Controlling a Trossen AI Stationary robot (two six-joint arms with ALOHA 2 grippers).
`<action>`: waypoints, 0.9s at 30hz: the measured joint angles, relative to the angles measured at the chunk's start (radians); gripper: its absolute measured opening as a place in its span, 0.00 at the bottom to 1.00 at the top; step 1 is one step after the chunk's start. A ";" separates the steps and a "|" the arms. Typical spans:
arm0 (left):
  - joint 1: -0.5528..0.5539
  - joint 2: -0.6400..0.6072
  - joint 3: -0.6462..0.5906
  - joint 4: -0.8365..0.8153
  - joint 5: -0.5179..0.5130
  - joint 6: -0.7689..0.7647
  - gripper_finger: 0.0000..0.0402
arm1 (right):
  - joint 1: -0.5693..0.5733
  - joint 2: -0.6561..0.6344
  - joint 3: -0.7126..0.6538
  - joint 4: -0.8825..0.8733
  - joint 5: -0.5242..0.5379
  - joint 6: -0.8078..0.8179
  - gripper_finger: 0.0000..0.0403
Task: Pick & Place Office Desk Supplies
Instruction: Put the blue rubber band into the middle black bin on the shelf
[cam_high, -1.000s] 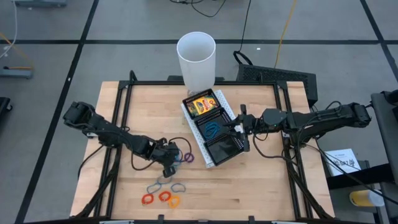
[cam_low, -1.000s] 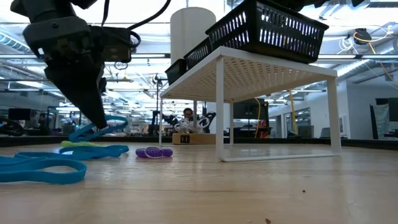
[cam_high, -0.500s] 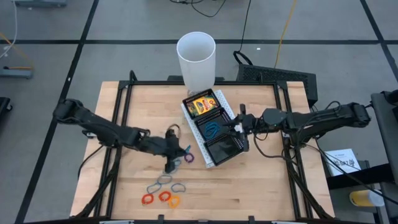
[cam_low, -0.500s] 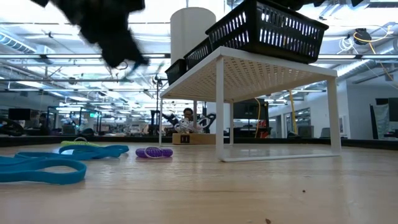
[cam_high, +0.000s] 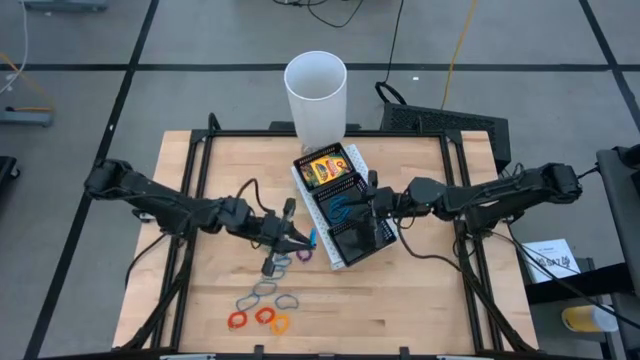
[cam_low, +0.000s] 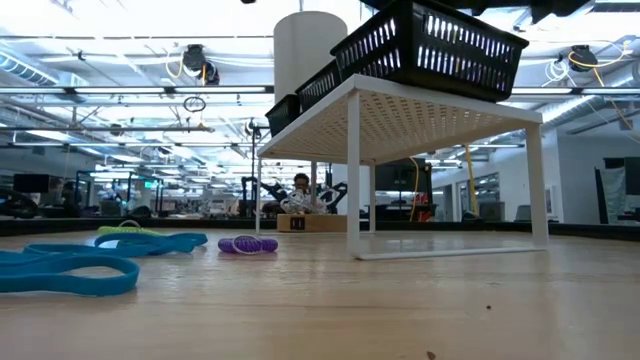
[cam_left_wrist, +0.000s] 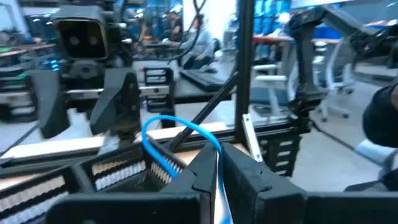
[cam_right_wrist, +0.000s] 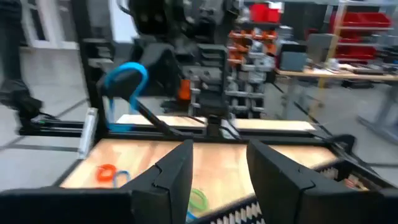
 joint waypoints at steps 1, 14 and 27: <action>0.009 0.017 0.000 0.027 0.021 -0.001 0.08 | 0.000 0.011 0.000 0.020 -0.026 0.002 0.37; 0.067 0.095 0.000 0.128 0.151 -0.034 0.08 | 0.000 0.156 0.000 0.279 -0.152 0.025 0.56; 0.114 0.147 0.023 0.116 0.099 -0.061 0.08 | -0.003 0.210 0.000 0.355 -0.180 0.047 0.53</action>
